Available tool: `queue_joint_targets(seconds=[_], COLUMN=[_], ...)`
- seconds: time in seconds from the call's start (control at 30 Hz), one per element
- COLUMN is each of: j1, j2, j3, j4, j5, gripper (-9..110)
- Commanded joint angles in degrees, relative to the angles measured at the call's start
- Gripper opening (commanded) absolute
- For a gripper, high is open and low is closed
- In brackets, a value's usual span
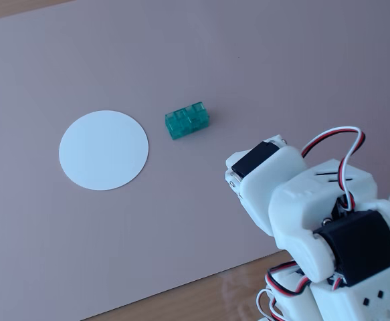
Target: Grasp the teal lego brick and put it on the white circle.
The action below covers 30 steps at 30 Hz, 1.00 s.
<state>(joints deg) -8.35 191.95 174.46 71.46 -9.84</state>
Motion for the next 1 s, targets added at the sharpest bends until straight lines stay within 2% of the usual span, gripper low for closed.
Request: queue_joint_targets(seconds=[0.0,0.67,0.97], j1=[0.2,0.1,0.1], j2=[0.4,0.4,0.4], j3=[-0.4,-0.4,-0.4], j4=[-0.6,-0.6,-0.6], j5=[0.1,-0.1,-0.2], gripper=[0,2,0])
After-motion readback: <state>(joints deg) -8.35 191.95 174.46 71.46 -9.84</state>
